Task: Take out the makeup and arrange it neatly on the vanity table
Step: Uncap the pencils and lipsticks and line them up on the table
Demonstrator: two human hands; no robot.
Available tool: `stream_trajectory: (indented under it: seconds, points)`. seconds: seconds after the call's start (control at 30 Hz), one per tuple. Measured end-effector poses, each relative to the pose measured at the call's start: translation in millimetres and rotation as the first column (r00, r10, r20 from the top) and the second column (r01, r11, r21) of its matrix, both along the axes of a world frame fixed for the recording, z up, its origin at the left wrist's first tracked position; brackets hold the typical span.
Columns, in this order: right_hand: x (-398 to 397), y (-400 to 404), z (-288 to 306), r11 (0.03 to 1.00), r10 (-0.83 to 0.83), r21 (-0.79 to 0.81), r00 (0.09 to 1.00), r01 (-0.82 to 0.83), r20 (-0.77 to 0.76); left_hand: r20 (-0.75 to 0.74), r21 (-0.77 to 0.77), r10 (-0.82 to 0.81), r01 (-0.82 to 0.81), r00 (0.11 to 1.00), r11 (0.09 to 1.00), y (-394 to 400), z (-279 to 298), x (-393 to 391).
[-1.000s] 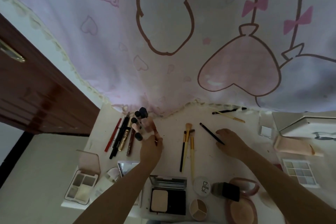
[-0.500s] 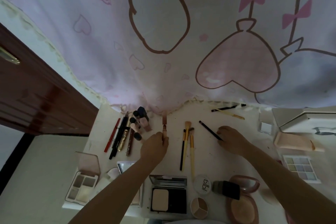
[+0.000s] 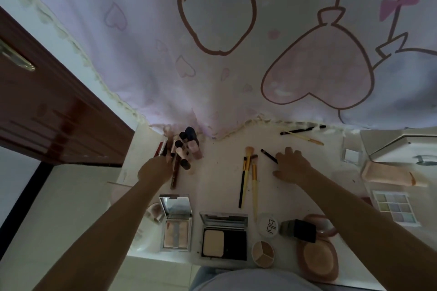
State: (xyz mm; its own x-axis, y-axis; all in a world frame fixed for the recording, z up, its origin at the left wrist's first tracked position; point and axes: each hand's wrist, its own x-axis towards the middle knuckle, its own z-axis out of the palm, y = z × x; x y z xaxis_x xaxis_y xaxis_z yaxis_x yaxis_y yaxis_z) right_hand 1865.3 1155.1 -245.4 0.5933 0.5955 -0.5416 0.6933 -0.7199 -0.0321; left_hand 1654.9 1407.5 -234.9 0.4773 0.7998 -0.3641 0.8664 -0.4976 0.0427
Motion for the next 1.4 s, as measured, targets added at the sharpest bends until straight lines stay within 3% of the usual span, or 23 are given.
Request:
stream_trajectory:
  seconds: [0.27,0.4,0.77,0.87,0.97,1.07,1.17,1.27,1.4]
  points:
    - [-3,-2,0,1.0,0.002,-0.02,1.0,-0.002,0.005,-0.154,-0.071,-0.096,0.086,0.983,0.994,-2,-17,5]
    - [-4,-2,-1,1.0,0.001,-0.03,1.0,-0.002,-0.006,-0.114,-0.065,-0.053,0.045,0.992,0.997,-3,-19,6]
    - [-4,3,-4,0.999,0.001,-0.037,1.0,0.0,0.019,-0.098,-0.009,-0.12,0.12,0.988,0.993,-7,-16,-5]
    - [-3,2,-5,0.999,0.017,-0.035,0.999,-0.015,0.038,-0.005,0.017,-0.106,0.106,0.994,0.994,-6,-7,-8]
    - [2,-2,-7,0.997,0.068,-0.033,0.995,-0.066,0.071,0.193,0.158,-0.123,0.093,0.973,0.983,-10,13,-8]
    - [10,-10,-9,0.996,0.084,-0.006,0.994,-0.084,0.063,0.431,0.305,-0.27,0.143,0.861,0.942,-26,37,-3]
    - [16,-21,-11,0.997,0.072,0.024,0.997,-0.073,0.041,0.5,0.415,-0.48,0.287,0.721,0.863,-48,48,13]
    - [17,-34,-17,0.998,0.03,0.052,0.998,-0.033,0.057,0.448,0.282,-0.521,0.438,0.726,0.853,-75,39,40]
    - [12,-46,-20,0.992,-0.073,0.103,0.997,0.07,0.025,0.252,0.078,-0.587,0.588,0.769,0.805,-112,14,73]
